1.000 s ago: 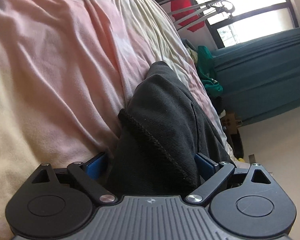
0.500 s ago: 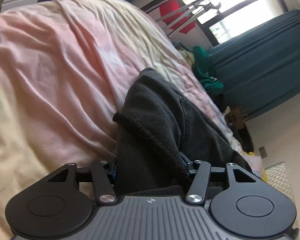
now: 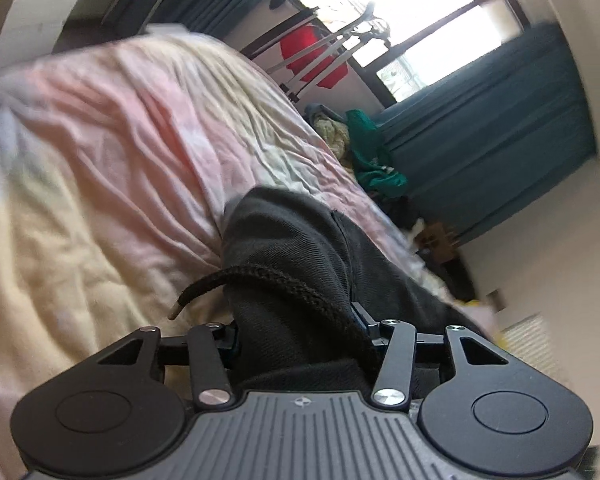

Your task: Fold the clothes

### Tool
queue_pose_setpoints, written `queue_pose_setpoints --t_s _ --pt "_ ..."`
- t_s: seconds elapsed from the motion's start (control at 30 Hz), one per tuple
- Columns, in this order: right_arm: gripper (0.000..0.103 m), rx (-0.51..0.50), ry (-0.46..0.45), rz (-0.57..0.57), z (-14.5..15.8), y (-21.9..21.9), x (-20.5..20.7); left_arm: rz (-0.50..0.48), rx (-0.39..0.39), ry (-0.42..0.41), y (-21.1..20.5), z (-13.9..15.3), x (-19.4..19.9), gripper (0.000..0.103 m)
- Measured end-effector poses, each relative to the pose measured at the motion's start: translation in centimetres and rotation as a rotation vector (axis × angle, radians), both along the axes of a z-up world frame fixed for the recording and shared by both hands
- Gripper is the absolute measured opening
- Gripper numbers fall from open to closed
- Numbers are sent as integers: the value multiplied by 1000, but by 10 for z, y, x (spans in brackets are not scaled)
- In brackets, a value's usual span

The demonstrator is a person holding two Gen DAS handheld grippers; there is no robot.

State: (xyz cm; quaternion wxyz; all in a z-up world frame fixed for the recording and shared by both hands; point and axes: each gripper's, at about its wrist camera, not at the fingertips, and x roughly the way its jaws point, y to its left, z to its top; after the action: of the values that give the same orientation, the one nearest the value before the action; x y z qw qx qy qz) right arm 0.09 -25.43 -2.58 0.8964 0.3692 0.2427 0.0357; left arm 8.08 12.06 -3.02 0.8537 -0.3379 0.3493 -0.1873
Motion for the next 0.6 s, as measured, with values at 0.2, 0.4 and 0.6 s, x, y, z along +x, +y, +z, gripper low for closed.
queue_pose_setpoints --t_s 0.2,0.4,0.6 --pt "48 82 -15 -52 25 -54 -32 -92 -1 -44 -68 45 5 50" --pt "48 90 -60 -208 58 -156 -43 -248 3 -57 -213 74 49 50" --pt "48 91 -95 -333 70 -273 -23 -378 7 -139 -359 86 109 50"
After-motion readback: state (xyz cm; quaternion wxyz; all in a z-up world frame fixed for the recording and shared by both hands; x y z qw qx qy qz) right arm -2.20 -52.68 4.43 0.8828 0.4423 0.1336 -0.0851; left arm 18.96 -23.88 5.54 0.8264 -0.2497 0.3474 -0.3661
